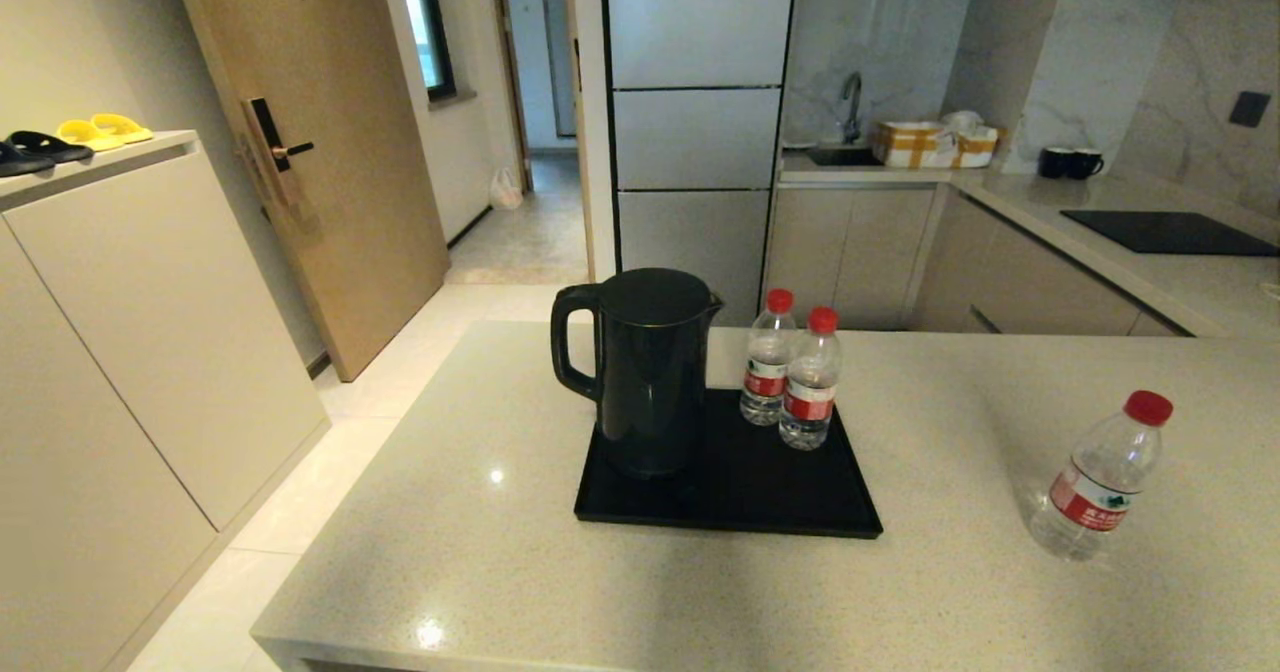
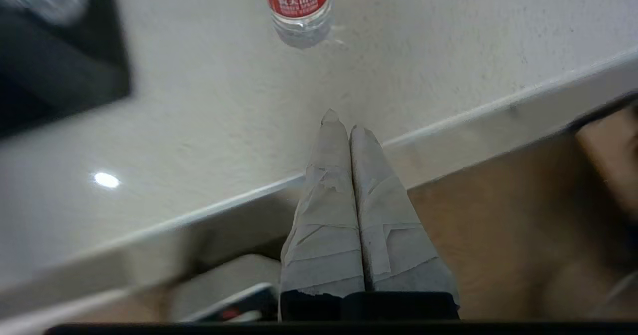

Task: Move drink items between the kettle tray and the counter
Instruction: Return the bottled water to its original position

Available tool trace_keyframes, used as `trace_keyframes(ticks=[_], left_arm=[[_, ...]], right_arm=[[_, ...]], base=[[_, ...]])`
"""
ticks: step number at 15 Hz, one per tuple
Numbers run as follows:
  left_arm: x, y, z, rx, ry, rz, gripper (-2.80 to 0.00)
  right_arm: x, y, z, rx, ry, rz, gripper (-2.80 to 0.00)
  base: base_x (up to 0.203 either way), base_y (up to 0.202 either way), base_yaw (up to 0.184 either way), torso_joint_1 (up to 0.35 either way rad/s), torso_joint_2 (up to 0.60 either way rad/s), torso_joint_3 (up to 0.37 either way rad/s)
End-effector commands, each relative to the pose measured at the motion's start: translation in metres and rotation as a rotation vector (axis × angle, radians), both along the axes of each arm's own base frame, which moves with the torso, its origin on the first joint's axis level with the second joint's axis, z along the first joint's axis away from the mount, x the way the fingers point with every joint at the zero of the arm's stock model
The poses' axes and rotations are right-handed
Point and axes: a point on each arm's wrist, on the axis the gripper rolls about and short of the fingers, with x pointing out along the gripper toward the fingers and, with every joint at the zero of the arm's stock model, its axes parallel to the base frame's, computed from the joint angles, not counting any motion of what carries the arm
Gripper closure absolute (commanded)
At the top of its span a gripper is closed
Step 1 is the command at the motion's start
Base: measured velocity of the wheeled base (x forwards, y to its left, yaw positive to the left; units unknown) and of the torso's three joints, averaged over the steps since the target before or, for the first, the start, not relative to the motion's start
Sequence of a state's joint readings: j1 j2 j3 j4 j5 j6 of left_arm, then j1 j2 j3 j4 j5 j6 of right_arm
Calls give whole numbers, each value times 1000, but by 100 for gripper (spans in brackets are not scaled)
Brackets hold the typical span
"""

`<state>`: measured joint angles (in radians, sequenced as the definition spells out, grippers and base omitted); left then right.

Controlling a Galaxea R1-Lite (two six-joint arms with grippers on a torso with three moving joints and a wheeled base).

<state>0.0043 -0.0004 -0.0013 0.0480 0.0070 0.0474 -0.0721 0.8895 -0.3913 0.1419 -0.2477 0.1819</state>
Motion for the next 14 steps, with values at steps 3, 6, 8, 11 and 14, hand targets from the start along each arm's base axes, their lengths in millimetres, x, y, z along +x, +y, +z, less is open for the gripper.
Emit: trace_keyframes(ticks=[3,6,8,11,14], left_arm=[[0,0,0,0,1,1,0],[0,0,0,0,1,1,0],[0,0,0,0,1,-1,0],[0,0,0,0,1,1,0],[0,0,0,0,1,-1,0]], right_arm=[[52,-4,-37,-84,44,61,0],[78,-6,-55,-97,-43,62,0],[86,-6,-61,-54,-76,39,0],[101,-7,-76,-3,-50,13,0],[117,-9,-98,35,-43,-43,-280]], base=[[0,0,0,0,0,0],[0,0,0,0,0,0],[0,0,0,0,0,0],[0,0,0,0,0,0],[0,0,0,0,0,0]])
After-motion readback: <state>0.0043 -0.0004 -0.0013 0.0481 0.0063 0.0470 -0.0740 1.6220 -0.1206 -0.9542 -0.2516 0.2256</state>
